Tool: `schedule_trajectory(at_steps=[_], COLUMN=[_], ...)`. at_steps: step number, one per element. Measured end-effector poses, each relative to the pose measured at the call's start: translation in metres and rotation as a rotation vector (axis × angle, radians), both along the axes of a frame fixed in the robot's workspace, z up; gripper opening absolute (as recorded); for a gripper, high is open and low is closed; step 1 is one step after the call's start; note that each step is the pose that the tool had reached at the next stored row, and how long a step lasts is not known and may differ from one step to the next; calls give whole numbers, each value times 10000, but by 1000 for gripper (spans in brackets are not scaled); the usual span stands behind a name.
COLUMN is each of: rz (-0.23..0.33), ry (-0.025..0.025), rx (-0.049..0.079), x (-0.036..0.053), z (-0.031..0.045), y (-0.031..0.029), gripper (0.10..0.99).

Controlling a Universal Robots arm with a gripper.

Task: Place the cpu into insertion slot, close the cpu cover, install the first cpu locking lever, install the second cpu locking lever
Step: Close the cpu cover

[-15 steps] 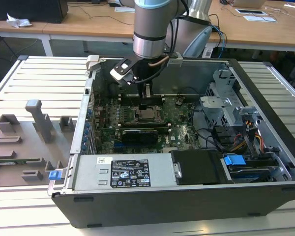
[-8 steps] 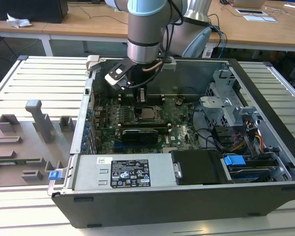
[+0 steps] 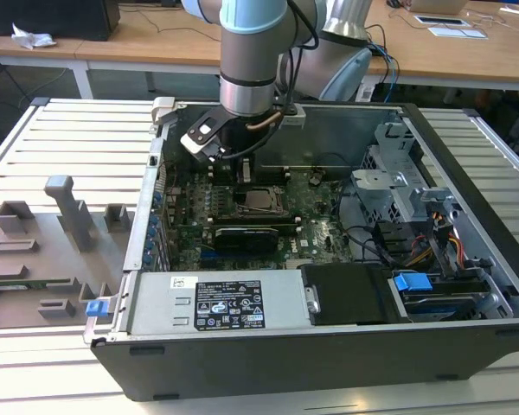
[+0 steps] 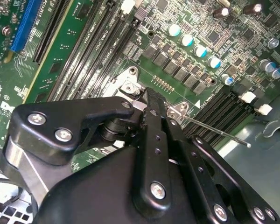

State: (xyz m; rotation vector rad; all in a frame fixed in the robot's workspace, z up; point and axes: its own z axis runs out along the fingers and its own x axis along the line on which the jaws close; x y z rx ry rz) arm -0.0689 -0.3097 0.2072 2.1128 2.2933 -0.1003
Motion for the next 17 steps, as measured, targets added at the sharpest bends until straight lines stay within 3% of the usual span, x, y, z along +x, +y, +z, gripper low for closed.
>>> schedule_trajectory(at_steps=[5, 13, 14, 17], rz=[-2, 0, -1, 0], ry=[2, 1, 18, 143], rx=[-1, 1, 2, 0], x=[17, 153, 192, 391], z=[-19, -14, -13, -12], y=[0, 1, 1, 0], gripper=[106, 106, 106, 106])
